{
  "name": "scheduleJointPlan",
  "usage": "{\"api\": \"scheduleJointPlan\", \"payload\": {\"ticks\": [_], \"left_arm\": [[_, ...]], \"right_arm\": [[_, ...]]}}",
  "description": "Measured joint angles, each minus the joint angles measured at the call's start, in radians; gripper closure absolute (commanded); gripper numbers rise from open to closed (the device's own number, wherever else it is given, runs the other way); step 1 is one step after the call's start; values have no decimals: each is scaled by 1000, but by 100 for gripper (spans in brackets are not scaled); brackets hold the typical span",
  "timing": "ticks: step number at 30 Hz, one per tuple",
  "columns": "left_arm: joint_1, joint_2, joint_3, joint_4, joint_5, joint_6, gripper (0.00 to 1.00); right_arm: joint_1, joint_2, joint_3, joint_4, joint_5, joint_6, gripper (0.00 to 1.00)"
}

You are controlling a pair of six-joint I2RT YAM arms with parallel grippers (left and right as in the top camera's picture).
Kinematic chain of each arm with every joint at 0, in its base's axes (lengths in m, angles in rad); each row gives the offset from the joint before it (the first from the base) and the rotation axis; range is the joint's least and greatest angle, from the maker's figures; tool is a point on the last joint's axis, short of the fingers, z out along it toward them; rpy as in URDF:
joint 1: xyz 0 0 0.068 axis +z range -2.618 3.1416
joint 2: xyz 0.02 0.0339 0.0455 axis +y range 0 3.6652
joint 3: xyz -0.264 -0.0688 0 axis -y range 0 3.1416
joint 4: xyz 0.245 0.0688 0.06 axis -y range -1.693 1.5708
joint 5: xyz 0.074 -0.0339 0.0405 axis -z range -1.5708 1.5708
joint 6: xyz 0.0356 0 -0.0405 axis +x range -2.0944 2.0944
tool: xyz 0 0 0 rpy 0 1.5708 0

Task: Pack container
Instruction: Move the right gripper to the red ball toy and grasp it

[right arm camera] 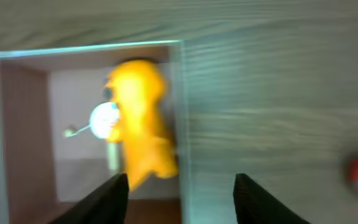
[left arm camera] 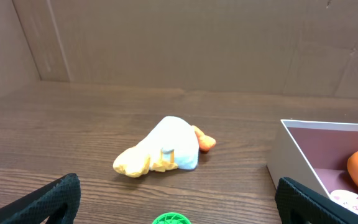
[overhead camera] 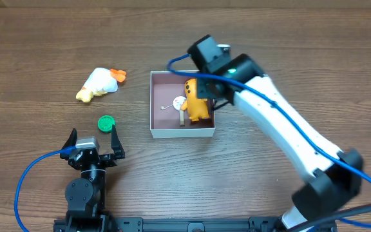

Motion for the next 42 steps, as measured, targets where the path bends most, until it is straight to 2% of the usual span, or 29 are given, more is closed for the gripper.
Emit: {"api": "scheduleJointPlan", "payload": {"ticks": [3, 9, 15, 26, 42], "left_arm": [[0, 0, 0, 0, 0, 0, 0], [0, 0, 0, 0, 0, 0, 0], [0, 0, 0, 0, 0, 0, 0], [0, 0, 0, 0, 0, 0, 0], [0, 0, 0, 0, 0, 0, 0]], "right_arm": [[-82, -61, 5, -76, 30, 39, 37], [-338, -119, 10, -185, 43, 69, 32], [-503, -119, -6, -195, 21, 52, 29], [-592, -119, -217, -61, -5, 34, 29], [-592, -119, -501, 154, -20, 32, 24]]}}
